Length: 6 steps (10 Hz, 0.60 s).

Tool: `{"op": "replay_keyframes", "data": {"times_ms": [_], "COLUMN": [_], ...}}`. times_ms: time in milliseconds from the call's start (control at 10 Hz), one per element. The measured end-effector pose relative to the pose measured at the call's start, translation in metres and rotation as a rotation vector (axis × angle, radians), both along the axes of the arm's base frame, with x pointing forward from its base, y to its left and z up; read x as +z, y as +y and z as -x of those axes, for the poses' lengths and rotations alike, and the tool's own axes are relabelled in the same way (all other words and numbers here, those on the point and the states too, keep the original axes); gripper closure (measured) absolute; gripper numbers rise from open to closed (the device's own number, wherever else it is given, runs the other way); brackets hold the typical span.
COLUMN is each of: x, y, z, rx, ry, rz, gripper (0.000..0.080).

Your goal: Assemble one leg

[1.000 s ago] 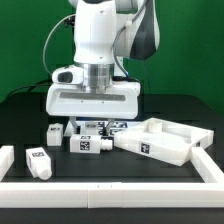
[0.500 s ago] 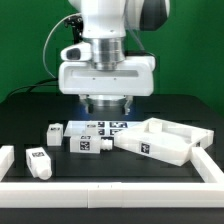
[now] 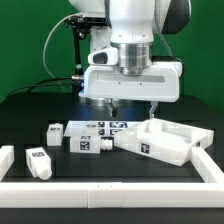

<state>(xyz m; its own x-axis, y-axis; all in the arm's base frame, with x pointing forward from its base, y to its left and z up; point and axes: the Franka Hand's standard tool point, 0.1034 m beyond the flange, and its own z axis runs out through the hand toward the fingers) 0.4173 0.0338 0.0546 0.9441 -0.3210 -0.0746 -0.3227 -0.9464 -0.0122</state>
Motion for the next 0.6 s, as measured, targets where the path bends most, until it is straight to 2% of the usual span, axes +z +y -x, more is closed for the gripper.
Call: {"op": "replay_keyframes", "data": {"times_ms": [300,400,500,600], "x": [-0.035,-0.042,-0.045,-0.045], "y": [0.004,0.004,0.004,0.004], "z": [0.022,0.024,0.024,0.024], "rx": [-0.124,-0.141,-0.135,-0.133], "ry": [0.026,0.032,0.027,0.026], "rz": [0.017,0.02,0.023,0.023], "gripper": [0.0151,0.0151,0.0196,0.0196]}}
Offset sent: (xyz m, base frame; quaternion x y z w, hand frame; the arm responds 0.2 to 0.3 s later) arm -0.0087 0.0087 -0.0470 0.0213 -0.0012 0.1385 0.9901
